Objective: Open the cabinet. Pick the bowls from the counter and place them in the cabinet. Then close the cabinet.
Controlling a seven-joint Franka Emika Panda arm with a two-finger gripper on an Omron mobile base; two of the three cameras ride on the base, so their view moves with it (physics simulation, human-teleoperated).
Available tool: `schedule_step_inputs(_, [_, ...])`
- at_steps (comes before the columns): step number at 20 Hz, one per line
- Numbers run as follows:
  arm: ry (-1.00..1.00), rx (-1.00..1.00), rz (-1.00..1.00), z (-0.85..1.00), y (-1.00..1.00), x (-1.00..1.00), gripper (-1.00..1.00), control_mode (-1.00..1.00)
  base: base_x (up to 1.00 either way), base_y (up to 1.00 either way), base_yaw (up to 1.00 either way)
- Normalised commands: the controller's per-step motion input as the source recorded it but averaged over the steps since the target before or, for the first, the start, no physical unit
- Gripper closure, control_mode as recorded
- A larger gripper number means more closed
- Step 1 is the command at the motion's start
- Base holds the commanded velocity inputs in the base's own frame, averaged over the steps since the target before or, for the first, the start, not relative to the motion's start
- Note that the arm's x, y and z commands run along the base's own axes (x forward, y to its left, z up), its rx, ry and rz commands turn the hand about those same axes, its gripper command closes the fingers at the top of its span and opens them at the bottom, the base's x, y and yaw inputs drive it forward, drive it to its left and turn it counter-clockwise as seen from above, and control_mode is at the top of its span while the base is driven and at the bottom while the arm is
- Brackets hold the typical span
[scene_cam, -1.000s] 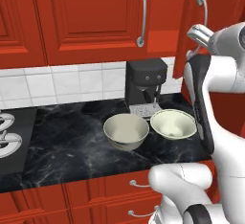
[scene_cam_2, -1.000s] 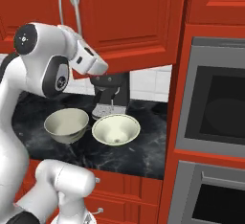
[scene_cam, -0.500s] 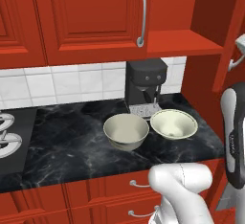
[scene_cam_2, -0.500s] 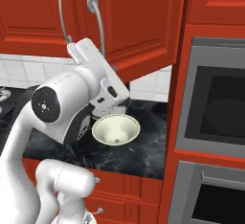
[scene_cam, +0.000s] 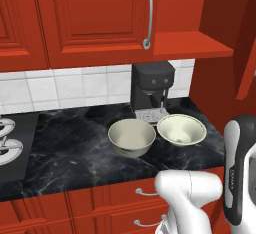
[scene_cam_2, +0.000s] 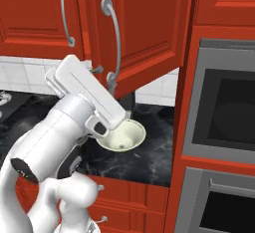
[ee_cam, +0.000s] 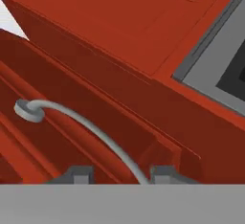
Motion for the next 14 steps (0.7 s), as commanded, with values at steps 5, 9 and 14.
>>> schedule_step_inputs(5, [-0.28,-0.01,-0.21,0.16,0.23,-1.0,-1.0,-1.0,0.0,0.0,0.0])
schedule_step_inputs(9, [-0.12,-0.08,-0.13,0.01,0.95,-0.45,-1.0,-1.0,0.0,0.0,0.0])
schedule_step_inputs(14, [0.1,-0.04,0.0,-0.05,0.86,0.24,-1.0,-1.0,0.0,0.0,0.0])
